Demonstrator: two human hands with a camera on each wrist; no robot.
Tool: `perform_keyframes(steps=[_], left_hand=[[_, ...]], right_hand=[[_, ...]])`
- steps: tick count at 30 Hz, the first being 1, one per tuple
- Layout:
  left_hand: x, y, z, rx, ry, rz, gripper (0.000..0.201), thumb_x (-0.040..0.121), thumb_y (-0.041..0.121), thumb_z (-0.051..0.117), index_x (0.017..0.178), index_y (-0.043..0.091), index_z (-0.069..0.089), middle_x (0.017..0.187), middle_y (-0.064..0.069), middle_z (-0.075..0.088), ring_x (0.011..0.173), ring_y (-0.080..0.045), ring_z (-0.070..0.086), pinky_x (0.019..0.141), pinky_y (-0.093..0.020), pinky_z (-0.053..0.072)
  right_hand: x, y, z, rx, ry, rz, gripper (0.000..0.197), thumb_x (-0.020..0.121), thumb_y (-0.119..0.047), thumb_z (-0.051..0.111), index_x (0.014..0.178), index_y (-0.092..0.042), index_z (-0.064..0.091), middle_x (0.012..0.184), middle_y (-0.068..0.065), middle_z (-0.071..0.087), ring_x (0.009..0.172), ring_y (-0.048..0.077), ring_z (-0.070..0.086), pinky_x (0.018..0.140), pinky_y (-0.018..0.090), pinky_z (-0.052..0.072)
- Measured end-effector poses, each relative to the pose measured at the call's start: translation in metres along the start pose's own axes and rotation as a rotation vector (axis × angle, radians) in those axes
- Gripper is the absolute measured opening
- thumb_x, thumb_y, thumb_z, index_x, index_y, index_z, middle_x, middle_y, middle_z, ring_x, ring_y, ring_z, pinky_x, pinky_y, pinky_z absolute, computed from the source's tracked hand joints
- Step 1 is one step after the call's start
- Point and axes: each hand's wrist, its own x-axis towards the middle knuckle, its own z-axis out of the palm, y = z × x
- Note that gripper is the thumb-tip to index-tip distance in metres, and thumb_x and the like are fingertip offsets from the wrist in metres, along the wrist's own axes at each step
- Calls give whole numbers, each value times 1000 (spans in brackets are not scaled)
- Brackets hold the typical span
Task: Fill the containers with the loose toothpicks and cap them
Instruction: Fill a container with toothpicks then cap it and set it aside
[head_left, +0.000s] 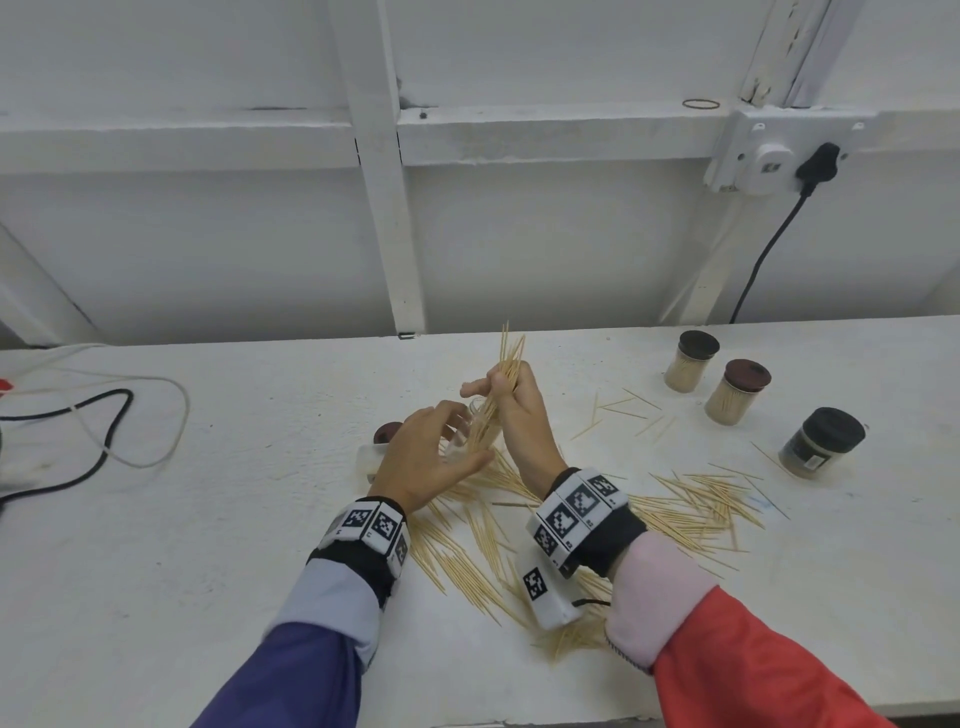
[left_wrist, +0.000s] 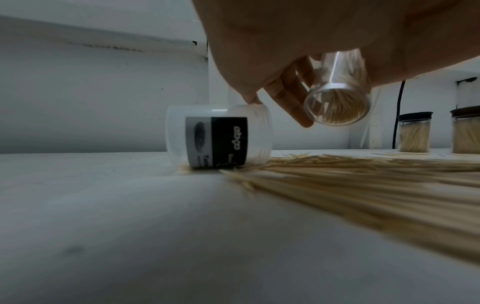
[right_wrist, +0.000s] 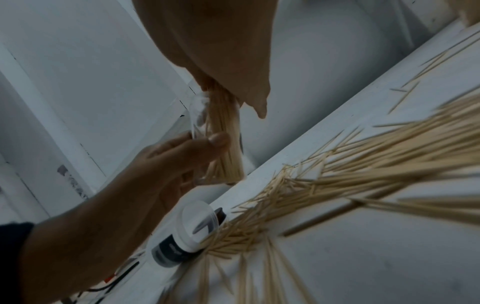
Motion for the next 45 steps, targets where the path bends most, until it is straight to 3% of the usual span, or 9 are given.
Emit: perform_keyframes(steps=[5, 10, 17, 21, 24, 27, 30, 37, 45], left_hand=[[-1, 0, 0, 30, 5, 38, 45, 74, 51, 76, 109, 31, 55, 94, 19, 59, 91, -2, 55, 82, -29, 49], [-1, 0, -1, 48, 10, 50, 46, 74, 50, 77, 110, 30, 56, 95, 19, 59, 91, 0, 54, 83, -27, 47], [-2, 2, -1, 74, -22, 79, 50, 75, 46, 77, 116, 25, 57, 97, 18, 58, 94, -2, 54, 88, -30, 46], [-1, 3, 0, 79, -26, 76, 46, 76, 45, 77, 112, 24, 57, 95, 23, 55, 91, 8, 51, 89, -27, 43], [-1, 1, -1, 54, -8, 44, 44, 77, 50, 74, 111, 30, 55, 97, 19, 58, 93, 3, 53, 83, -25, 47], [0, 0, -1, 52, 8, 35, 45, 76, 52, 74, 110, 30, 55, 98, 16, 59, 93, 1, 54, 81, -25, 47], [0, 0, 0, 78, -5, 53, 44, 76, 55, 73, 109, 33, 53, 97, 17, 59, 93, 2, 53, 81, -24, 46], [0, -1, 0, 84, 7, 68, 45, 77, 52, 73, 112, 30, 54, 98, 15, 59, 93, 0, 53, 80, -23, 45], [0, -3, 0, 79, 10, 71, 47, 78, 50, 74, 115, 27, 55, 101, 13, 60, 94, -4, 54, 82, -25, 45]], right_hand=[[-5, 7, -6, 44, -98, 52, 31, 104, -20, 42, 119, 5, 50, 111, -9, 66, 96, -17, 57, 74, 4, 44], [-4, 3, -9, 112, -86, 33, 18, 104, -18, 42, 107, -1, 50, 112, 5, 70, 83, 2, 66, 69, 14, 51], [1, 5, -4, 21, -48, 26, 21, 106, -30, 37, 102, -10, 43, 102, 3, 74, 96, 25, 65, 90, 44, 50], [-5, 4, -2, 44, -103, 12, 30, 105, -28, 38, 110, 1, 43, 104, -7, 72, 96, 12, 66, 85, 41, 56], [-6, 3, -6, 92, -89, 20, 40, 103, -29, 44, 112, 8, 54, 90, -24, 68, 89, 1, 63, 80, 25, 52], [-4, 3, -10, 126, -42, 9, 35, 100, -38, 43, 88, -10, 59, 104, 3, 73, 96, 23, 64, 93, 42, 48], [-2, 4, -12, 179, -20, 18, 34, 104, -34, 37, 94, -7, 56, 100, 15, 73, 90, 23, 64, 88, 42, 49], [-2, 8, -12, 137, -39, 57, 35, 103, -28, 38, 112, -9, 67, 104, 5, 73, 98, 15, 67, 86, 27, 51], [1, 15, -14, 138, -91, 148, 40, 103, -40, 37, 123, -20, 65, 118, -3, 69, 113, 12, 61, 102, 36, 45]])
